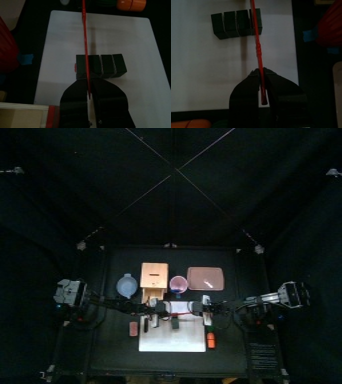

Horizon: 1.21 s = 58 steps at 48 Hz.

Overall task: Place sushi on board then cut the sushi with the knife then place the pieces on the plate
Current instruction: Cut the sushi into 4 pieces

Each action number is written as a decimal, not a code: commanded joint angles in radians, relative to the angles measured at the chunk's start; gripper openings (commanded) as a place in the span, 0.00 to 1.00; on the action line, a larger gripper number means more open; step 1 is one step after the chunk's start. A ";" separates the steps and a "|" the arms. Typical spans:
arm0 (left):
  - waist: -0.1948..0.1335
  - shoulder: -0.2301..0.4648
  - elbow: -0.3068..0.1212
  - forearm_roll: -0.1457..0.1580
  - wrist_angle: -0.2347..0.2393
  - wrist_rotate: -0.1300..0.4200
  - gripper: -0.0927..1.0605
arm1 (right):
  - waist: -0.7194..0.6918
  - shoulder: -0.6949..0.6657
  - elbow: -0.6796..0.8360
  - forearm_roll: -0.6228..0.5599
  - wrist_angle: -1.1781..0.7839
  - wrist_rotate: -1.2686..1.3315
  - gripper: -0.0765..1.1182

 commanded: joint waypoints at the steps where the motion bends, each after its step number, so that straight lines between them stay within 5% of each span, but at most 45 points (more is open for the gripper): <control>1: -0.003 -0.006 -0.026 0.006 0.026 0.011 0.35 | -0.009 -0.005 -0.012 -0.002 0.000 0.003 0.42; 58: -0.029 0.008 -0.061 0.015 0.144 0.029 0.35 | 0.000 0.015 -0.029 0.018 0.008 0.008 0.42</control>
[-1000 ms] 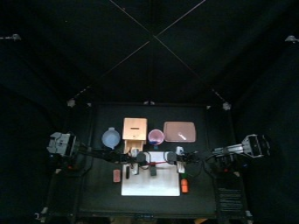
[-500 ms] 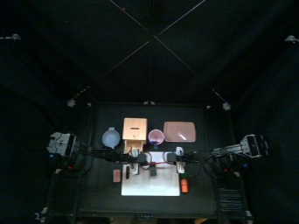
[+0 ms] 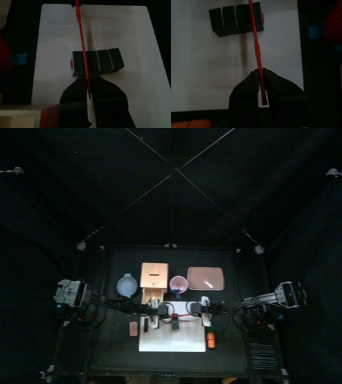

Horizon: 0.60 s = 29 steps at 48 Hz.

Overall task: Place sushi on board then cut the sushi with the knife then place the pieces on the plate
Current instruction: Cut the sushi into 4 pieces

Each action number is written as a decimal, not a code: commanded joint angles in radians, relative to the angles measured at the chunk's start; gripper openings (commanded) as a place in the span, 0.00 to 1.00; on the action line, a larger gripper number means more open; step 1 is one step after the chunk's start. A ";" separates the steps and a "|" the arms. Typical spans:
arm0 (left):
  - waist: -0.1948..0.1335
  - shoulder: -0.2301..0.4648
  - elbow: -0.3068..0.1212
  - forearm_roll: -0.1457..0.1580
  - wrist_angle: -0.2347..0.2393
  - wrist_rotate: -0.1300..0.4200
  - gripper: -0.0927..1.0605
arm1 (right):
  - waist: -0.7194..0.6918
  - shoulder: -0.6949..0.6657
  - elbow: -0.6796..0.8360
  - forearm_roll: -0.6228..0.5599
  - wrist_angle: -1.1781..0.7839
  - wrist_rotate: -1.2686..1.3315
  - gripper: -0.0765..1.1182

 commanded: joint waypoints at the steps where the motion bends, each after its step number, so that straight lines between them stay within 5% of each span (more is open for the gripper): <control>1: -0.021 -0.003 -0.011 0.005 0.009 0.003 0.35 | -0.006 -0.021 -0.017 0.003 0.002 0.005 0.42; 29: -0.026 -0.005 -0.020 0.008 0.011 0.003 0.35 | 0.014 -0.023 -0.040 0.005 0.032 0.005 0.42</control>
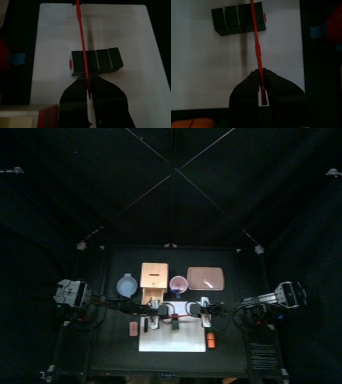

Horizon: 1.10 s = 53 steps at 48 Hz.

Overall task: Place sushi on board then cut the sushi with the knife then place the pieces on the plate
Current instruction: Cut the sushi into 4 pieces

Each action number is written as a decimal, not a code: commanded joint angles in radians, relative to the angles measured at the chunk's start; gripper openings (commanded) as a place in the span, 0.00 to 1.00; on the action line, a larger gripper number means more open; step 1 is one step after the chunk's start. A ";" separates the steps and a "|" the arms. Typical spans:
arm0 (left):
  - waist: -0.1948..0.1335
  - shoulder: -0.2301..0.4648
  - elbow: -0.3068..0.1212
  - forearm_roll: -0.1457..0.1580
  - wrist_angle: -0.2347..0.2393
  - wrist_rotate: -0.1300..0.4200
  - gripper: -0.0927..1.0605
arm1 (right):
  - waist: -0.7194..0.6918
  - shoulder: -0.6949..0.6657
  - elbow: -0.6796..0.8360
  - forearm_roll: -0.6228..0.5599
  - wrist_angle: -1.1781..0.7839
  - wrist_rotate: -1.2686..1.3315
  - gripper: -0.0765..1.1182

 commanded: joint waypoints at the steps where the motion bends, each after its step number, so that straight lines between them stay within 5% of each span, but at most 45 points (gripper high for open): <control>1: -0.021 -0.002 -0.014 0.005 0.006 0.002 0.35 | -0.006 -0.023 -0.018 -0.003 -0.002 0.003 0.42; 53: -0.026 0.049 -0.031 0.014 0.074 0.000 0.35 | 0.002 0.087 -0.048 -0.006 -0.012 0.002 0.42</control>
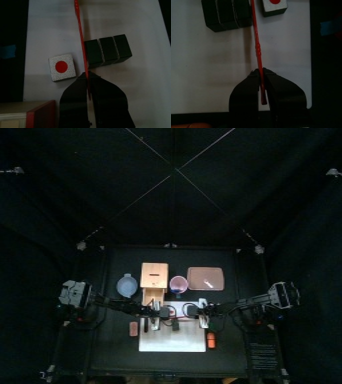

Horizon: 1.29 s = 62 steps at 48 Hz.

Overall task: Place sushi on board then cut the sushi with the knife then place the pieces on the plate
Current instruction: Cut the sushi into 4 pieces

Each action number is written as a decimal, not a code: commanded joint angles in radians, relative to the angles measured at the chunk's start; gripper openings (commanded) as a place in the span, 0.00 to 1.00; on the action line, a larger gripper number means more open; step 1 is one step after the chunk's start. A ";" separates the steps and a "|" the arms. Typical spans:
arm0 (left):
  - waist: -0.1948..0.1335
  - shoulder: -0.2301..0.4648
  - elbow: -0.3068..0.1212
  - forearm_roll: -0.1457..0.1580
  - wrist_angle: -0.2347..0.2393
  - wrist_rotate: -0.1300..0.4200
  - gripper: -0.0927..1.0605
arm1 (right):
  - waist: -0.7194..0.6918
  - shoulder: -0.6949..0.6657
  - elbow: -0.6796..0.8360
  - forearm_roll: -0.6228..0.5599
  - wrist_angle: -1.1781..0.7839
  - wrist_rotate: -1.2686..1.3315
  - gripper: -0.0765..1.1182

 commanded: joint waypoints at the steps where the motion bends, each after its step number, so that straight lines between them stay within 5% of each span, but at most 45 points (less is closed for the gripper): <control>1: -0.021 -0.006 -0.009 0.002 0.021 -0.003 0.35 | -0.005 -0.006 -0.023 -0.002 -0.003 0.003 0.42; 33: -0.055 -0.080 -0.072 0.049 0.026 -0.003 0.35 | 0.049 -0.209 -0.035 -0.015 0.043 0.000 0.42; 46: -0.103 -0.067 -0.100 0.044 0.066 -0.006 0.35 | 0.126 -0.181 -0.032 0.003 0.043 0.006 0.42; 62: -0.089 -0.064 -0.107 0.054 0.069 -0.005 0.35 | 0.118 -0.127 -0.041 -0.003 0.038 0.002 0.42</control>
